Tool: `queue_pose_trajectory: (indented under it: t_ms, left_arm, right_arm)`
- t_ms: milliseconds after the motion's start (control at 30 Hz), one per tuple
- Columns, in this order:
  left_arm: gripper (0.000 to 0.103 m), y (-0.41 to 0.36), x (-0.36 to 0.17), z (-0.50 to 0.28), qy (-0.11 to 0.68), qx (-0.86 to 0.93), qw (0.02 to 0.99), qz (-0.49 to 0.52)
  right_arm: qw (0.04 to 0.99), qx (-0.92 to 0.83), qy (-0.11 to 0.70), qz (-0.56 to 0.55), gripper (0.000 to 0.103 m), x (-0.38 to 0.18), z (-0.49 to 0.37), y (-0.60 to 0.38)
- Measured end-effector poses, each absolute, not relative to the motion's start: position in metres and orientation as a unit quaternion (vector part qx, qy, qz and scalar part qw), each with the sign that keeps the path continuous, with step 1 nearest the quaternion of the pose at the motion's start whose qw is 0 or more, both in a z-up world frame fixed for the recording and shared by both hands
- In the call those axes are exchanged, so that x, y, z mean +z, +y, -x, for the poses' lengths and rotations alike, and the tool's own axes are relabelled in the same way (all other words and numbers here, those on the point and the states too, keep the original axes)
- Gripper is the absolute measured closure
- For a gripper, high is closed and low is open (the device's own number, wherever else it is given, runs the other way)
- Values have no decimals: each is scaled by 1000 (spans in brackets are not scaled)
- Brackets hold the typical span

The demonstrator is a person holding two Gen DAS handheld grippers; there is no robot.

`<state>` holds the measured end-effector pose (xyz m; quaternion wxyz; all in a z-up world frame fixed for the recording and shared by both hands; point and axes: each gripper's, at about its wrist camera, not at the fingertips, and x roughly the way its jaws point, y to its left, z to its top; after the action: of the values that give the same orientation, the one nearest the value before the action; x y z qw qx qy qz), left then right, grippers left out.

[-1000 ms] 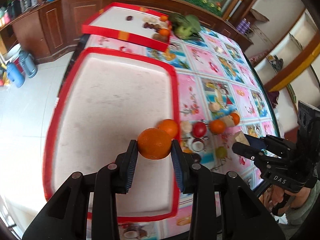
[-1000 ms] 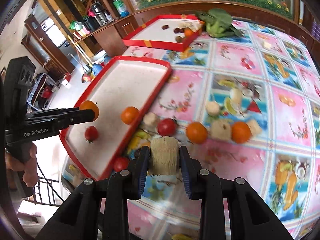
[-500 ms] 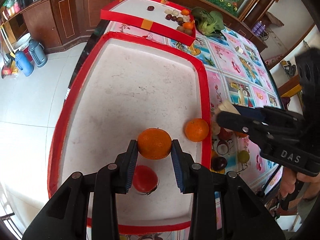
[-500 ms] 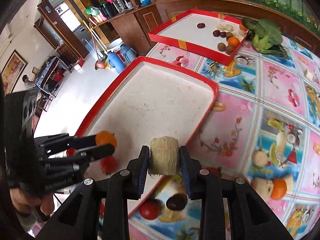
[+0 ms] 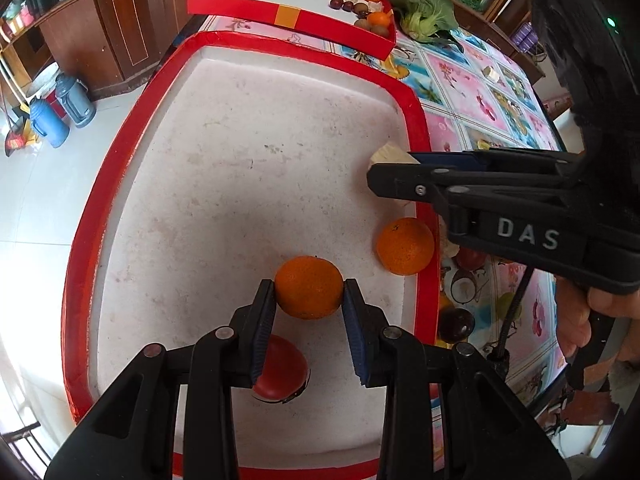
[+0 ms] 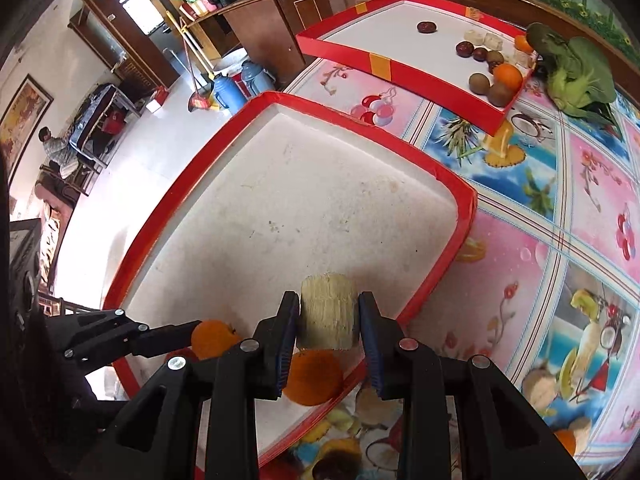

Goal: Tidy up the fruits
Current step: 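Lower orange and beige piece into the white tray and open both tools, then withdraw both open tools from the tray back over the fruits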

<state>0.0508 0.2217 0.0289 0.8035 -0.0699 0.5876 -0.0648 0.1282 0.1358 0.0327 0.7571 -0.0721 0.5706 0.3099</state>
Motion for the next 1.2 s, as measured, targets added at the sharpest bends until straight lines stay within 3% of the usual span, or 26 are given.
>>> queue_pose_trajectory:
  t_ms: [600, 700, 867, 1000, 1200]
  left_arm:
    - [70, 216, 27, -52, 590, -46, 804, 65]
    - [54, 215, 24, -50, 593, -38, 802, 65]
    - [53, 211, 26, -46, 593, -34, 802, 62]
    - [41, 206, 34, -43, 590, -34, 804, 60]
    - [35, 198, 46, -37, 586, -30, 808, 62]
  right_arm:
    - [751, 313, 574, 94, 70, 17, -132, 143]
    - [757, 312, 568, 90, 63, 24, -131, 139]
    - [766, 308, 560, 67, 60, 38, -128, 122]
    - [773, 303, 557, 31, 58, 50, -122, 102]
    - [782, 293, 550, 20, 52, 65, -102, 75]
